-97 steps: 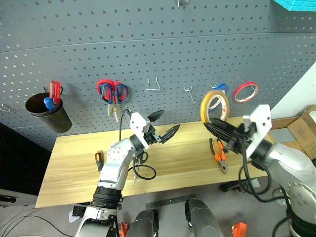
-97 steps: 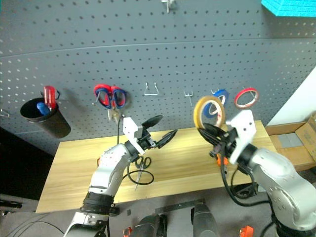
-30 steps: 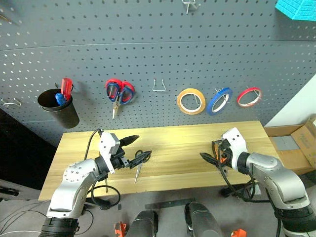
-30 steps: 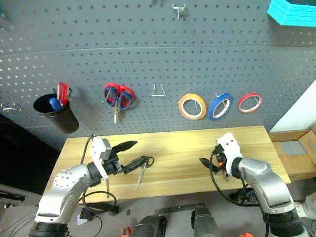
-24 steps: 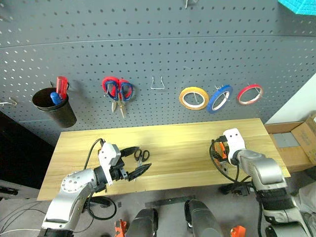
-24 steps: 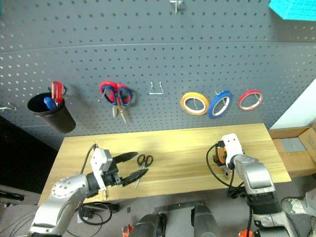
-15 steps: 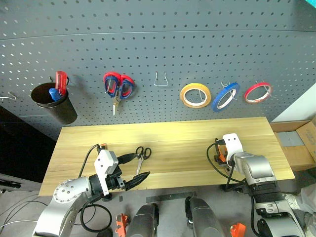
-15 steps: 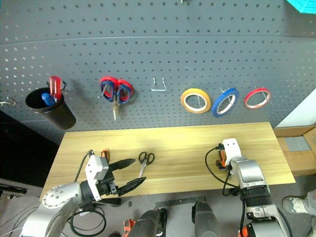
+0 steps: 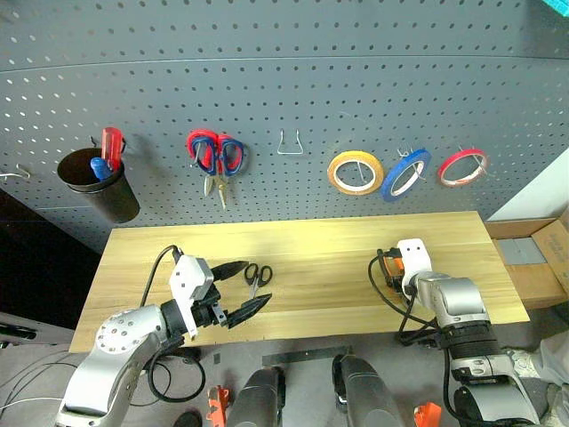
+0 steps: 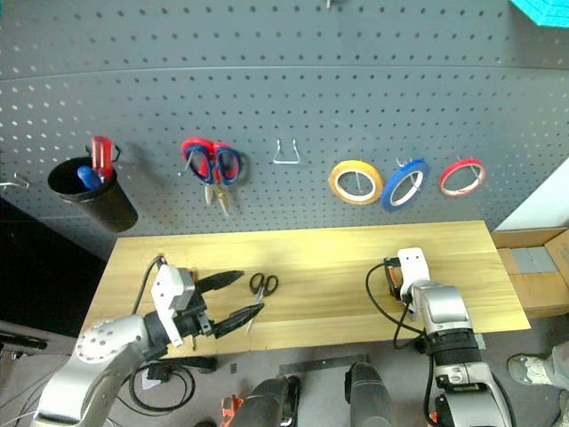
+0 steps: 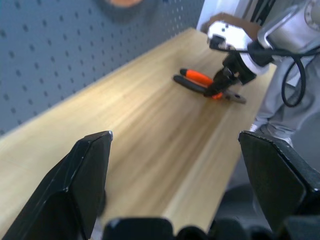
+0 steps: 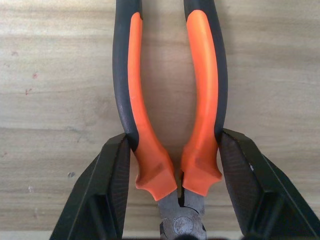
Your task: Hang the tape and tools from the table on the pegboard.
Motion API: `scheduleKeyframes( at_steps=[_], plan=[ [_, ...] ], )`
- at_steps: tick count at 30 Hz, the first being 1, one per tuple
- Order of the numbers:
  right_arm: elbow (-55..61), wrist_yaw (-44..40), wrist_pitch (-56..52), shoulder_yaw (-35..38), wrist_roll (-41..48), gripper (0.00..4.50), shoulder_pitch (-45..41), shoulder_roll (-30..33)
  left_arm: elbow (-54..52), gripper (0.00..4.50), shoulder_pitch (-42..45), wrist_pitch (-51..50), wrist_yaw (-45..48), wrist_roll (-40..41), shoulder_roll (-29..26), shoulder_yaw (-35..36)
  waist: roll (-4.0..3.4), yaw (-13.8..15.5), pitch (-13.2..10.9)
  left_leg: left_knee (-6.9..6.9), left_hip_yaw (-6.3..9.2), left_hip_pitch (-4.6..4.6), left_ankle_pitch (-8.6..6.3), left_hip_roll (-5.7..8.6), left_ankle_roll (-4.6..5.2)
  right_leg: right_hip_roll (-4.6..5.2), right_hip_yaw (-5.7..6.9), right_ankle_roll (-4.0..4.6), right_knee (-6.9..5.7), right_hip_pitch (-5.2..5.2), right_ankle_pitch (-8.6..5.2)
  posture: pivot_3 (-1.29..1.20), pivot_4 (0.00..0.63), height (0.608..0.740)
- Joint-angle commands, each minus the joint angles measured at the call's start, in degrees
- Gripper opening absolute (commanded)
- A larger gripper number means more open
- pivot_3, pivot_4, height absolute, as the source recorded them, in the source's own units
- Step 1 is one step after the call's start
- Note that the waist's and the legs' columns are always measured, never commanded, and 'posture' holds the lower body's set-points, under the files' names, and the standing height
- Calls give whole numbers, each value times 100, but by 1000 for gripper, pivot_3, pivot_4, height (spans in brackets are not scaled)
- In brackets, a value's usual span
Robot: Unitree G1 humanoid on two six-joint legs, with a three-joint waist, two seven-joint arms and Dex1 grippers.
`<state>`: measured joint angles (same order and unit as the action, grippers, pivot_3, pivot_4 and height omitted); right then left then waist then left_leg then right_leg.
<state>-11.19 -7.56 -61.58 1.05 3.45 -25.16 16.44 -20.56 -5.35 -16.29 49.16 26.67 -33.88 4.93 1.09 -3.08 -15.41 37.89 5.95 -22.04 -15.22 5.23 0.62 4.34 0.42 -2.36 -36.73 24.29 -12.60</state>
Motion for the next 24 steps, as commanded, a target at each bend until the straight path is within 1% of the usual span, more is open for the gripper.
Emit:
scheduleKeyframes(
  at_steps=[1,2,3,4,5,6,7,9,11,13,17,20,22,23,24],
  plan=[
    [760,-908,90,-413,236,2130,106,515,222,4337,244,258,-74,-35,93,135,-2,13,0,0,0,0,0,0,0,0,0,0,-1,1,0,-83,235,740],
    [1305,-1435,227,-603,464,2130,179,747,297,4337,334,314,-109,-54,113,174,-5,15,0,-1,1,-10,0,2,-1,0,0,0,0,8,0,-83,235,740],
    [1934,-2000,552,-731,697,2129,285,1008,376,4337,430,393,-156,-73,149,216,-7,19,1,-1,0,-21,0,4,-1,0,4,-1,-1,17,1,-86,219,740],
    [2662,-2567,1093,-715,968,2129,429,1243,385,4337,493,452,-215,-39,179,308,-8,21,1,0,1,-36,0,3,-2,0,7,-5,-4,33,2,-88,211,740],
    [3101,-2944,1500,-680,1138,2129,531,1405,404,4337,550,496,-259,-31,214,351,-11,14,3,0,-2,-57,1,4,-2,-1,9,-8,-10,60,4,-90,200,740],
    [3557,-3337,1626,-514,1515,2129,526,1511,382,4337,607,607,-397,-30,311,454,-12,-20,5,4,-9,-84,3,4,-5,-2,9,-16,-19,97,13,-88,188,740],
    [3899,-3628,1781,-347,1871,2129,441,1517,311,4337,614,687,-547,-42,387,559,-12,-28,9,4,-15,-92,13,-1,-22,-5,8,2,-18,107,35,-88,188,740],
    [4153,-3863,1703,-18,2598,2129,93,1314,164,4337,561,987,-831,-245,567,623,4,-40,23,4,-19,-89,12,-7,-27,-8,9,2,-14,104,37,-73,176,740],
    [3974,-3689,1739,53,2813,2129,-392,989,81,4337,528,1594,-1261,-588,944,645,16,-10,45,5,-17,-86,11,-8,-30,-9,10,2,-12,100,39,-53,166,740],
    [3662,-3416,2150,-69,2550,2129,-923,685,-191,4337,328,1849,-1546,-743,1222,620,38,63,63,7,-15,-87,10,-3,-30,-7,9,8,-9,98,48,-43,168,740],
    [3219,-3218,2807,-285,2138,2128,-1614,409,-385,4337,193,2381,-1927,-1107,1542,633,49,207,79,8,-10,-87,20,0,-46,-7,9,21,-6,98,61,-19,163,740],
    [2733,-2655,3356,-312,1863,2128,-2406,-174,-416,4337,326,2462,-2195,-1234,1649,631,49,275,81,9,-10,-88,23,2,-51,-7,10,22,-10,99,62,-6,161,740],
    [2407,-2471,3791,-454,1541,2128,-2763,-433,-359,4337,422,2508,-2282,-1304,1688,550,47,281,89,8,-13,-88,26,2,-55,-8,8,25,-16,104,64,-2,149,740],
    [2081,-2234,4045,-411,1403,2128,-2965,-640,-341,4337,460,2496,-2325,-1326,1727,478,47,280,103,7,-14,-87,27,2,-57,-10,8,26,-16,106,64,0,150,740],
    [1689,-1932,4456,-474,1060,2128,-3136,-782,-345,4337,459,2489,-2360,-1354,1767,394,51,279,121,6,-14,-88,27,2,-57,-11,9,26,-16,108,64,2,148,740]
  ],
)
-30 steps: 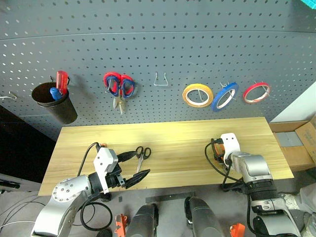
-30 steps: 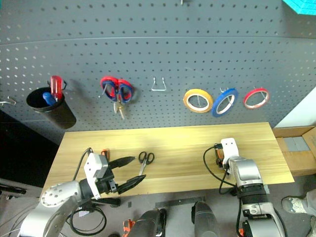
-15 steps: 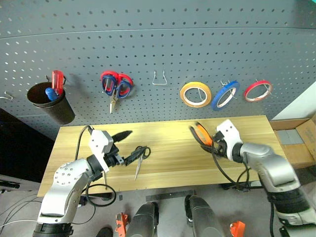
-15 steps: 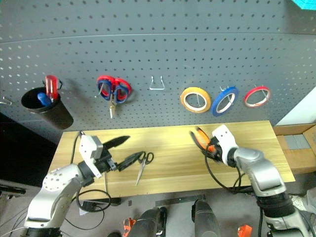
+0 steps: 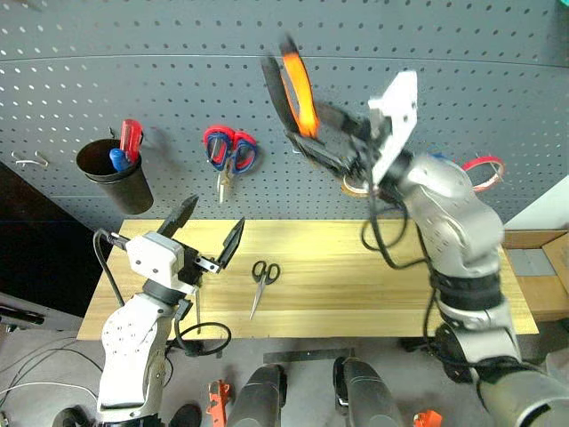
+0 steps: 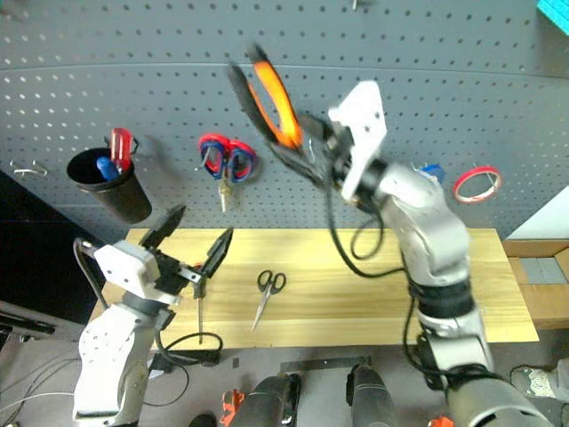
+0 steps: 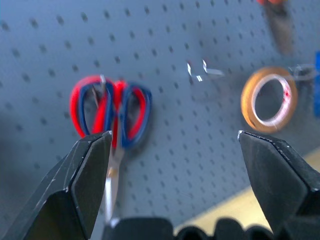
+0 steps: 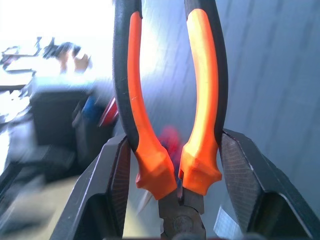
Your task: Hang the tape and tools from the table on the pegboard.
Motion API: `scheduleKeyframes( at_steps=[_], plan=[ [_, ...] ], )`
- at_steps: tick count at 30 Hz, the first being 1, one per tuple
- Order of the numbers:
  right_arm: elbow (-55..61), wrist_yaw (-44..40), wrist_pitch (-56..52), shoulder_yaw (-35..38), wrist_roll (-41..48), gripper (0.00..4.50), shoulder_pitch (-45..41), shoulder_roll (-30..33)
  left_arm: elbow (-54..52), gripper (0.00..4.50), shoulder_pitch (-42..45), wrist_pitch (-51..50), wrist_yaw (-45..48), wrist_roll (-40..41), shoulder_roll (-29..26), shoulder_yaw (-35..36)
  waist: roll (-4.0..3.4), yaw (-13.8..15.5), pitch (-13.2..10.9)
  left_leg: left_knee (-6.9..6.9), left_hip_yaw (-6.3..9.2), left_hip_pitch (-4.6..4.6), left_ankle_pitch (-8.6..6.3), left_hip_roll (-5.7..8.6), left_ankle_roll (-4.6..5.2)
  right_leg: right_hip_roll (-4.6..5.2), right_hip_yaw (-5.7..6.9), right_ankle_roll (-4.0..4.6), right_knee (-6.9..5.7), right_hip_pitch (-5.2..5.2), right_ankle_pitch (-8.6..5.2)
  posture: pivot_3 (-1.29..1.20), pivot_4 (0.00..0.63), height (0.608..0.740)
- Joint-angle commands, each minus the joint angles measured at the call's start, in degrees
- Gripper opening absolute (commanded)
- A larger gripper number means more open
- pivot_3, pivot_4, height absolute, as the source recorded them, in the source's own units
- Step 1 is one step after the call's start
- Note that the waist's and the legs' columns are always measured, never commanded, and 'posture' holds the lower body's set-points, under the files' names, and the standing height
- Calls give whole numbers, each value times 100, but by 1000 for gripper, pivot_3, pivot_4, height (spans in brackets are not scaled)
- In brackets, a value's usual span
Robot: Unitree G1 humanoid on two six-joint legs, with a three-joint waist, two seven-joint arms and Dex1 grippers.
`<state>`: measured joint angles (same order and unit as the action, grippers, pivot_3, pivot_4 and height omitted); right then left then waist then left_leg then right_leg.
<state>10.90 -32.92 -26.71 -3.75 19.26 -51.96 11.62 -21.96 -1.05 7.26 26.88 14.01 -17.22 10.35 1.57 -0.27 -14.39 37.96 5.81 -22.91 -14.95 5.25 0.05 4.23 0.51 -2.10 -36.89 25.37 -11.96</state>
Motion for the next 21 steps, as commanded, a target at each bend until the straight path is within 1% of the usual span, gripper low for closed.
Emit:
scheduleKeyframes(
  at_steps=[1,4,8,13,21],
  plan=[
    [-813,814,1273,-34,-770,2128,-566,-397,-204,4337,26,132,-156,-106,125,-202,5,-3,37,0,0,0,0,-1,-1,-2,0,0,1,1,0,2,147,740],
    [-1695,1367,2019,-221,-1363,2128,-688,-736,-202,4337,-16,131,-223,-136,159,-285,15,-9,113,-3,-5,1,0,1,-2,-4,-1,1,4,2,0,1,152,740],
    [-2644,1592,2798,-308,-1641,2128,-741,-1067,-259,4337,-99,74,-264,-110,153,-348,15,-20,115,-2,-7,4,2,0,-3,-7,-4,12,-4,2,7,16,160,740],
    [-3218,1812,3123,-188,-1641,2128,-703,-1331,-371,4337,-228,-7,-331,-94,104,-327,15,-19,115,-1,-6,5,3,0,-4,-13,-5,17,-6,4,10,33,171,740],
    [-3748,2254,3649,-214,-1886,2128,-262,-1445,-508,4337,-342,-123,-400,-110,85,-352,14,-2,115,-1,-5,5,3,-1,-5,-14,-7,17,-7,7,9,58,176,740]
  ],
)
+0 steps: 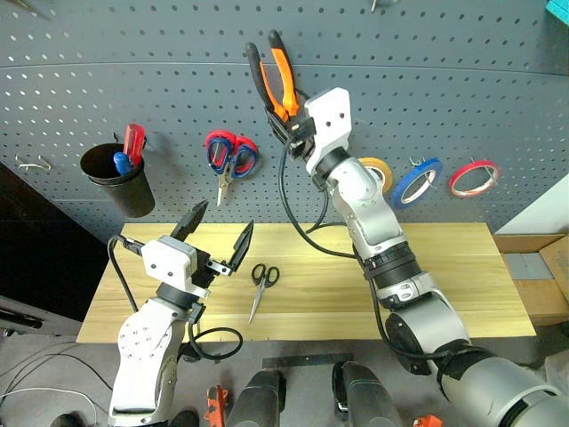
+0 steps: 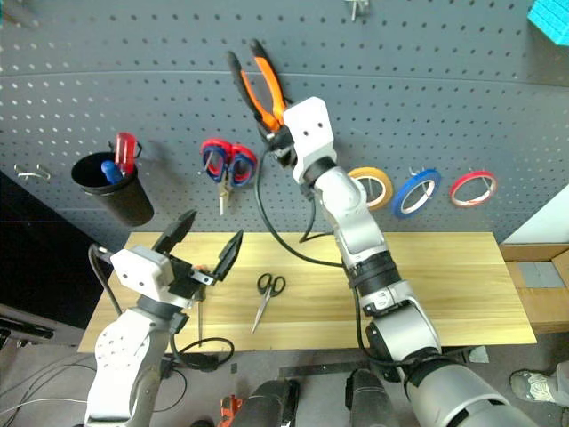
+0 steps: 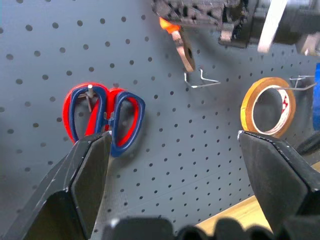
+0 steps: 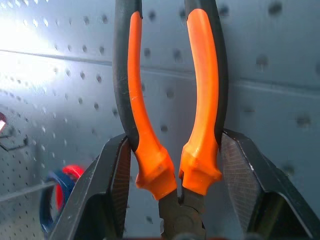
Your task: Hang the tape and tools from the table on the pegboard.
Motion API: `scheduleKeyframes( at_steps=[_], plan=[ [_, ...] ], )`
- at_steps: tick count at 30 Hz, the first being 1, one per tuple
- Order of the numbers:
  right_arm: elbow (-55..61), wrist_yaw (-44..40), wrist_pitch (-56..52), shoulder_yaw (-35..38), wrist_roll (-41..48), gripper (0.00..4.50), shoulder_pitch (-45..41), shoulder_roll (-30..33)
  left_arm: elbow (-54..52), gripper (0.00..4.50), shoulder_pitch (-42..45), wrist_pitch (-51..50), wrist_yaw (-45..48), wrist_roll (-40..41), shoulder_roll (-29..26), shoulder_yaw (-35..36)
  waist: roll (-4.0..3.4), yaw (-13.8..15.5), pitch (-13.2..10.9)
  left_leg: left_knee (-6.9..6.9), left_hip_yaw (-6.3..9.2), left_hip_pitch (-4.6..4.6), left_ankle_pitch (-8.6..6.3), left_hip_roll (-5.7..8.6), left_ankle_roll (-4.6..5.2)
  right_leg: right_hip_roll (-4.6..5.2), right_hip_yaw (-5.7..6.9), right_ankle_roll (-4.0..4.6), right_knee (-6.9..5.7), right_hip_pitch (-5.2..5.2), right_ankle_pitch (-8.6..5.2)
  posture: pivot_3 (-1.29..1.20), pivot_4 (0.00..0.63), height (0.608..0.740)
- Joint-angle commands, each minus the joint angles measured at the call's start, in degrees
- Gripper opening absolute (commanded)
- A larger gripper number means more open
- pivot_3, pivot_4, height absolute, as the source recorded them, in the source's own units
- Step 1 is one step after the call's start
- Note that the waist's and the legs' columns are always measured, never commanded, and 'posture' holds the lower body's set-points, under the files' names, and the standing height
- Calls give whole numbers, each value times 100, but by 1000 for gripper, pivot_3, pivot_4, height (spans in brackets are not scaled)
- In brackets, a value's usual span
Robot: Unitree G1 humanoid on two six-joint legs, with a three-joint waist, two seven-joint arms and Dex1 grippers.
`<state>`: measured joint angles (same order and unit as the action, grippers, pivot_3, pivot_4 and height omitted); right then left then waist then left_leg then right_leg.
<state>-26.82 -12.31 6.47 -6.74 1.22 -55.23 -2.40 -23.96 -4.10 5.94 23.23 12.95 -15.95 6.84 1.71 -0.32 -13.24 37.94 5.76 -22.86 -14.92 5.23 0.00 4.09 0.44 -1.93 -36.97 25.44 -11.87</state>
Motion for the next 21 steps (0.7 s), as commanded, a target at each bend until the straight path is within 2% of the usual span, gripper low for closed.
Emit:
scheduleKeyframes(
  at_steps=[1,11,18,21],
  plan=[
    [0,214,357,100,-78,2128,106,-51,-322,4337,-39,-12,-44,-1,-49,-1,0,4,0,0,0,1,0,1,0,0,-1,0,-1,0,0,58,176,740],
    [-80,455,260,75,-200,2128,331,-114,-273,4337,16,-91,-34,61,-152,100,-1,9,0,1,-1,3,1,1,-1,-2,-3,0,-4,-1,0,65,176,740],
    [173,515,-30,260,-51,4370,423,-153,-211,4337,-47,-268,-101,80,-151,103,-1,9,0,2,-1,8,1,1,-1,-2,-4,0,-7,-5,0,55,180,740],
    [551,444,-225,228,-82,4463,615,-77,-143,4337,-110,-609,-127,30,-240,101,-1,18,0,4,2,15,1,2,1,-2,-1,3,-7,-15,2,42,189,740]
  ],
)
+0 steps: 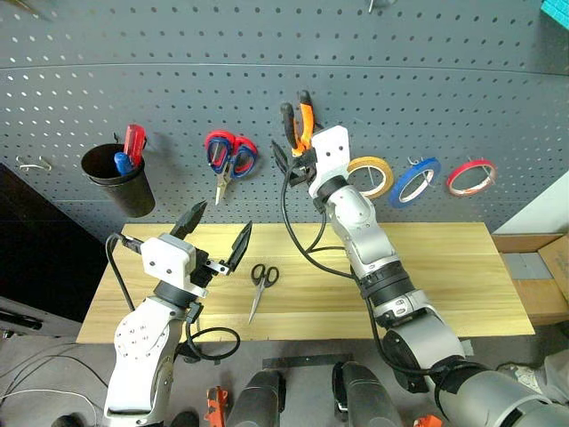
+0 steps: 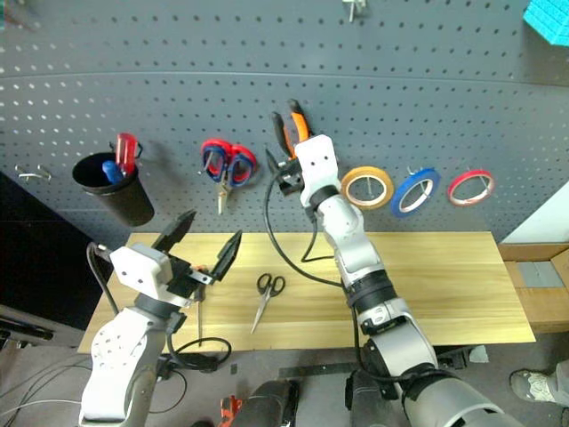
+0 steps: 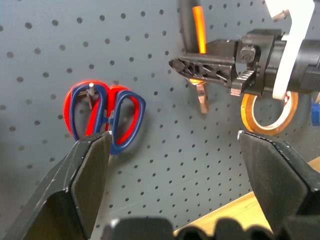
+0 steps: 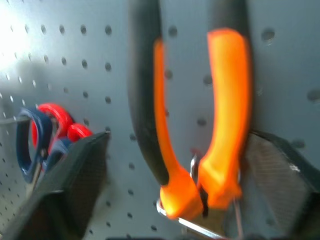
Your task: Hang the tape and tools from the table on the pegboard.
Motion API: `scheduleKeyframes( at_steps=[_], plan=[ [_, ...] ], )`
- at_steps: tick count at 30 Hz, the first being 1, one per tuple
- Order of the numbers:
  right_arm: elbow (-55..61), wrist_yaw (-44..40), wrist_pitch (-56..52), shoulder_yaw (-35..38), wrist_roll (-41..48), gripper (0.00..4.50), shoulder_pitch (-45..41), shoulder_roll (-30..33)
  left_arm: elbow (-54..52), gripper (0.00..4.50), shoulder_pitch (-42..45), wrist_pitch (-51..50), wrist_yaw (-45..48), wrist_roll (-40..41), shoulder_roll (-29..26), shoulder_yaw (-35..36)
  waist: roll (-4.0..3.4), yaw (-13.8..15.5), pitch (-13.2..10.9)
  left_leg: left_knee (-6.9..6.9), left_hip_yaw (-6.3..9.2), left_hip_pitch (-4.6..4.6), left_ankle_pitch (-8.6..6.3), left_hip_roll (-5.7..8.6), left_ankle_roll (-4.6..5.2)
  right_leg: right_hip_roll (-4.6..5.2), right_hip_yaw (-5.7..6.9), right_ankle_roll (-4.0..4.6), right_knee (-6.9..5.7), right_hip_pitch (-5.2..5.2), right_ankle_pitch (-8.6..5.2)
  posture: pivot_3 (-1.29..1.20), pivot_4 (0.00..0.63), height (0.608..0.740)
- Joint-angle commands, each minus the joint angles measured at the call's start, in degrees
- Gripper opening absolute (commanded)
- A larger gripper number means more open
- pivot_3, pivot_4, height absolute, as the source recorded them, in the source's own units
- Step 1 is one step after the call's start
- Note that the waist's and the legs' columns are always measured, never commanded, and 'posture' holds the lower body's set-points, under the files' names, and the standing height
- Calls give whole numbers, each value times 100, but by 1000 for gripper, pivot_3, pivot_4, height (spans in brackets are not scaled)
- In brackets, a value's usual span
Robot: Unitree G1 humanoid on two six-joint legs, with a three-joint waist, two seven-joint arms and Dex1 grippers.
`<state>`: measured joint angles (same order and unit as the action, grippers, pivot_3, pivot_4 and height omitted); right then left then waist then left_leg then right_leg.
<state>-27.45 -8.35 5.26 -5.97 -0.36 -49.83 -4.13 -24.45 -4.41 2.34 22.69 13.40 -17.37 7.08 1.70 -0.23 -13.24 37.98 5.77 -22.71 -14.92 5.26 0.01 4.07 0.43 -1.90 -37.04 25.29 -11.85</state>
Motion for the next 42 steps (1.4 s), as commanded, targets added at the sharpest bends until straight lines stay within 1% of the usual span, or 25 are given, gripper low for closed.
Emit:
scheduleKeyframes(
  at_steps=[1,5,7,11,14,16,18,19,20,21,23,27,30,32,35,38,41,42],
  plan=[
    [901,-4,-263,127,52,4463,218,170,-59,4337,-100,-421,-51,16,-137,56,0,20,0,0,1,0,0,1,1,0,1,0,0,0,0,32,194,740],
    [1990,-298,-989,41,67,4463,746,507,137,4337,-168,-819,1,9,-240,-46,-1,16,0,0,3,-4,-1,6,2,-1,3,0,6,-1,0,11,205,740],
    [2749,-714,-1671,44,289,4463,1130,875,312,4337,-268,-1197,72,55,-314,-102,-1,-5,0,0,3,-4,-1,3,3,0,0,0,6,1,0,-9,216,740],
    [4070,-1789,-2912,168,1208,4463,1706,1703,477,4337,-259,-2307,67,564,-312,29,-5,-46,-2,-2,4,-3,-12,-3,21,1,1,2,7,0,-3,-34,220,740],
    [4808,-2541,-3837,250,2028,4463,2097,2359,503,4337,-228,-2851,80,535,-382,-181,-5,-129,-3,-1,4,-3,-14,-4,26,3,3,1,8,-3,-3,-52,224,740],
    [5258,-3176,-4335,-63,2425,4463,2482,2895,590,4337,-185,-3226,-43,322,-422,-419,-6,-137,-2,-1,4,-1,-15,-5,27,5,5,0,11,-9,-4,-62,229,740],
    [5553,-3615,-4385,-740,2300,4463,2930,3368,886,4337,-42,-3542,-398,-167,-433,-740,-5,-144,-2,0,4,2,-20,-8,35,7,10,-2,15,-17,-5,-66,237,740],
    [5558,-3595,-4236,-1004,2095,4463,3059,3415,1036,4337,19,-3522,-463,-388,-463,-912,-4,-148,-3,0,3,6,-21,-7,36,7,11,-4,15,-23,-7,-68,240,740],
    [5402,-3327,-3957,-1233,1729,4463,3131,3299,1187,4337,85,-3517,-530,-581,-484,-1068,-4,-174,-4,0,2,9,-21,-8,37,8,12,-5,15,-25,-7,-83,245,740],
    [5252,-3057,-3861,-1356,1502,4463,3154,3151,1299,4337,136,-3515,-553,-673,-470,-1156,-7,-197,-5,0,-3,10,-21,-10,36,9,7,-5,13,-23,-7,-87,244,740],
    [5146,-2807,-3865,-1451,1341,4463,3198,2932,1438,4337,213,-3561,-580,-731,-398,-1234,-8,-225,-6,0,-11,15,-20,-13,35,11,0,-5,10,-21,-7,-94,244,740],
    [5364,-2885,-3890,-1499,1380,4463,3319,2874,1914,4337,651,-3565,-859,-869,22,-1354,-7,-149,-7,11,-7,13,-20,-9,34,13,5,-7,15,-26,-7,-109,249,740],
    [5507,-3007,-3902,-1539,1399,4463,3467,2987,2265,4337,957,-3688,-1268,-1112,312,-1382,-6,-134,-7,13,0,12,-20,-4,34,18,11,-10,15,-31,-5,-126,245,740],
    [5559,-3081,-3903,-1558,1384,4463,3546,3081,2389,4337,1064,-3836,-1362,-1196,434,-1431,-6,-149,-7,12,1,10,-20,-3,34,19,13,-10,16,-30,-5,-131,252,740],
    [5561,-3113,-3897,-1590,1313,4463,3599,3152,2513,4337,1108,-4091,-1476,-1175,615,-1344,-7,-188,-8,9,-1,7,-21,-5,34,20,12,-10,16,-23,-5,-138,254,740],
    [5573,-3097,-3927,-1602,1282,4463,3610,3149,2579,4337,1059,-4417,-1514,-1211,704,-1420,-7,-223,-8,7,-1,9,-21,-7,34,19,11,-11,14,-22,-6,-149,258,740],
    [5579,-3068,-3947,-1583,1269,4463,3617,3153,2668,4337,1067,-4924,-1809,-1323,810,-1315,-7,-227,-8,7,-2,13,-21,-7,34,19,11,-14,15,-29,-8,-151,258,740],
    [5579,-3065,-3950,-1574,1270,4463,3619,3158,2694,4337,1076,-5070,-1885,-1345,835,-1282,-7,-226,-8,8,-2,16,-21,-6,35,20,12,-30,16,-36,-17,-151,258,740]
  ],
)
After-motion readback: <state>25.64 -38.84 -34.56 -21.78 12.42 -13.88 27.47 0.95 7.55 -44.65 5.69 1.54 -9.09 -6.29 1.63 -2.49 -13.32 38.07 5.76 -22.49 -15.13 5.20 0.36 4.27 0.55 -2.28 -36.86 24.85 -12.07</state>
